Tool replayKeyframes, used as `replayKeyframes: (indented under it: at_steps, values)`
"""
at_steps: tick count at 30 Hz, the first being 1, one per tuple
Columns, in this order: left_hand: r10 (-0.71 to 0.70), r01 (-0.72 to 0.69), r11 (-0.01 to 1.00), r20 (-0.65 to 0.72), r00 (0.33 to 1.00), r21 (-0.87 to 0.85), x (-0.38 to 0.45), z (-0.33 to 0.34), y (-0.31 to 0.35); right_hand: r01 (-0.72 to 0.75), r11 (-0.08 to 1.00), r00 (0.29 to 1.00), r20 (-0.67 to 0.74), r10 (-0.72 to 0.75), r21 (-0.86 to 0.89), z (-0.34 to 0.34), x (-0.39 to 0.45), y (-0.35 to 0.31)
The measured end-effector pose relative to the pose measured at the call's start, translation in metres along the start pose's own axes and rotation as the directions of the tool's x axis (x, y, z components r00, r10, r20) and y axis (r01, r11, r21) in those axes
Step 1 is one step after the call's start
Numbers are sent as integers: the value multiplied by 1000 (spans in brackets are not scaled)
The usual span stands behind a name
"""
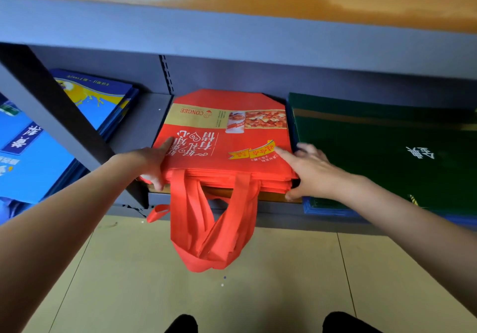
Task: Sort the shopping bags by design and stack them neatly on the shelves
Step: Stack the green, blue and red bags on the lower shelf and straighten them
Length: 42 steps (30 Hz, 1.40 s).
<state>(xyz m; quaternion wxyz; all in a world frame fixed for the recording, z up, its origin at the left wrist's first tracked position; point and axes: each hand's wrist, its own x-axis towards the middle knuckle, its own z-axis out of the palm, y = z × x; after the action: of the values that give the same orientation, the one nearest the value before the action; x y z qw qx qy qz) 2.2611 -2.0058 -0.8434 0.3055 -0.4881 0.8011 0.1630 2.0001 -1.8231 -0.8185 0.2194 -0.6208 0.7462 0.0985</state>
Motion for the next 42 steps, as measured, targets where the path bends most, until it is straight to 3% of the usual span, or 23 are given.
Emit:
replayKeyframes:
  at_steps: [3,7,10,16,23,26,31,38,42]
  values:
    - [7,-7,1000,-18,1000,-22,-1,0,0,14,1000,995,-95,-17,-27,-21,-4,10]
    - [44,-46,999,-69,997,-19,-6,0,9,-23,994,1000,5,23,-111,-19,2,17]
    - [45,-46,999,-112,993,-11,-5,5,13,-22,986,1000,-18,19,-164,-9,4,14]
    - [121,-141,987,-231,965,-72,-6,22,12,78,997,993,-93,-78,-3,5,0,12]
    - [226,-248,969,-367,903,-15,3,30,3,115,993,987,-115,-113,8,6,5,16]
    - [226,-239,971,-346,911,4,-1,25,5,133,991,988,-74,-134,-9,6,9,16]
    - [210,-198,977,-235,949,74,-3,10,7,143,975,990,-19,-142,169,-14,16,20]
    - [189,-172,981,-227,955,92,-4,13,8,139,989,990,12,-140,58,-10,18,13]
    - [299,-259,944,-197,934,205,-21,7,3,237,971,965,-115,-235,4,-10,3,10]
